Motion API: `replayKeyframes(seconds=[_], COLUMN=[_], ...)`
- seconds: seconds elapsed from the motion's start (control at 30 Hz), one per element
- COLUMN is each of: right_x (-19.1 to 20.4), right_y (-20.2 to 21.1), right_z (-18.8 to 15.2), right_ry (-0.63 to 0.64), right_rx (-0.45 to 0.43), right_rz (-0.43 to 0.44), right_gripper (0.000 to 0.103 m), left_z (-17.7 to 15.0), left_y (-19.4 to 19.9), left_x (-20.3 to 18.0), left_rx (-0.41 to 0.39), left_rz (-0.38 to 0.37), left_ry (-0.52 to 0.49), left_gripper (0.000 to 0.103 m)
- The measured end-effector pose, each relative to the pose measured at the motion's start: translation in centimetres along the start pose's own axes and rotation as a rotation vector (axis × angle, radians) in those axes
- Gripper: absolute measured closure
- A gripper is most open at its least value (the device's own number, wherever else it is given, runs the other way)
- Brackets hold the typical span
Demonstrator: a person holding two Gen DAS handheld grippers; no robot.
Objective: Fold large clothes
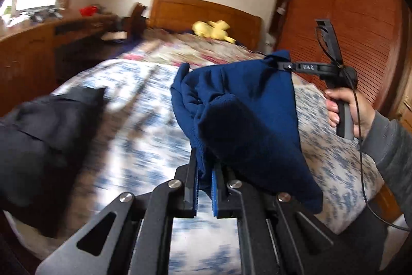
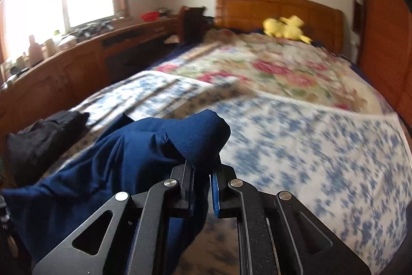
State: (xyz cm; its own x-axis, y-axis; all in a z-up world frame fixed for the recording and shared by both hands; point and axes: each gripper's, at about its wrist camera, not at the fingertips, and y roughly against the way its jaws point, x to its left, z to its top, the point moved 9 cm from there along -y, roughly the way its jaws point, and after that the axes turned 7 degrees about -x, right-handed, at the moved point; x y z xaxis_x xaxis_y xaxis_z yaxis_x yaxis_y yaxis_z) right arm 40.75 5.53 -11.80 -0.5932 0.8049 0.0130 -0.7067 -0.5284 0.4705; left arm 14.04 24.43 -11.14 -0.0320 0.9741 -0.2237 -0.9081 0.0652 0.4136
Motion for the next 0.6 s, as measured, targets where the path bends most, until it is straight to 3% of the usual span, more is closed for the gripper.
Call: replayKeyframes(seconds=[0.33, 0.6], right_x=[18.1, 31.9], right_y=[-8.2, -11.8], right_z=[6.1, 9.5], right_ry=[0.123, 0.181], right_rx=[-0.006, -0.041], right_rz=[0.167, 0.306], right_gripper=[0.096, 0.096], left_z=[5.2, 5.2], left_y=[7.8, 13.0], left_x=[16.6, 27.3], left_rx=[-0.044, -0.102], left_rz=[0.310, 0.493], left_ry=[-0.026, 0.055], left_gripper=[0.097, 0.097])
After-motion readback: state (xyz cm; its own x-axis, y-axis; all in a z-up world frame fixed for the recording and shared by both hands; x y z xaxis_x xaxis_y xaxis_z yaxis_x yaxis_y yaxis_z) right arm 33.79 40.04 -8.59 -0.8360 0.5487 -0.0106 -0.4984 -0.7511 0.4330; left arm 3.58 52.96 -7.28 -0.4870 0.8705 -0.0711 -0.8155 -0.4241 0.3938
